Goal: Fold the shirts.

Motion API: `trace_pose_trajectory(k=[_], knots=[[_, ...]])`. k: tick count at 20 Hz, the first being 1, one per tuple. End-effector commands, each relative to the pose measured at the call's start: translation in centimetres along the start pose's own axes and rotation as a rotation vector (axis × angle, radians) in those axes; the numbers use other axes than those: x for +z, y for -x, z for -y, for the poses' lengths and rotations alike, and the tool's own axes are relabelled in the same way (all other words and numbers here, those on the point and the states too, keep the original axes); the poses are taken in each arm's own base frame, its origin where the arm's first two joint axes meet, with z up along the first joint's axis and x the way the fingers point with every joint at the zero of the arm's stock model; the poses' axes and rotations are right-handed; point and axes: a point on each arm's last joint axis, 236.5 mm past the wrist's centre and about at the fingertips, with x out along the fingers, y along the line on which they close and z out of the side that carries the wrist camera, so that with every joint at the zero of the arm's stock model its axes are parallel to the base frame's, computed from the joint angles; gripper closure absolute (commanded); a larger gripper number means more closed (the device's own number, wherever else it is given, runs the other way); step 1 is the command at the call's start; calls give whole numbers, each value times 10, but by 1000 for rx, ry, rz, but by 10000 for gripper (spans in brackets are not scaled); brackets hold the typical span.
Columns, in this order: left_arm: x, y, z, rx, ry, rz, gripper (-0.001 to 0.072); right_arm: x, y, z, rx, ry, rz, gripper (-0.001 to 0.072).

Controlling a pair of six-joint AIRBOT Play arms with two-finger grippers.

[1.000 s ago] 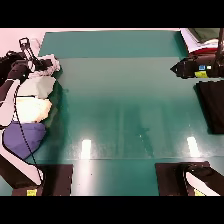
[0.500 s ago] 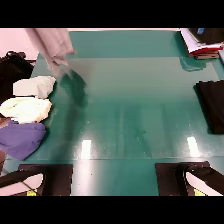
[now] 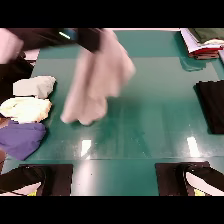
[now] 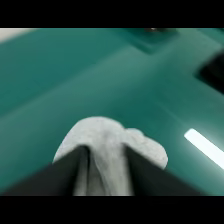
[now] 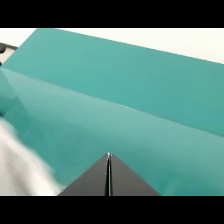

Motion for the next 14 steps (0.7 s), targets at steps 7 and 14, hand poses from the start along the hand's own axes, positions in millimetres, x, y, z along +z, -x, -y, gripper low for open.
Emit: trace_pose_trajectory(k=[7,14], knots=[[-91,-21,-82,121,249,-322,108,-13,2,-2,6,5,-68,698],[-273,5,-143,216,531,-761,107,-14,1,-1,6,3,-71,698]])
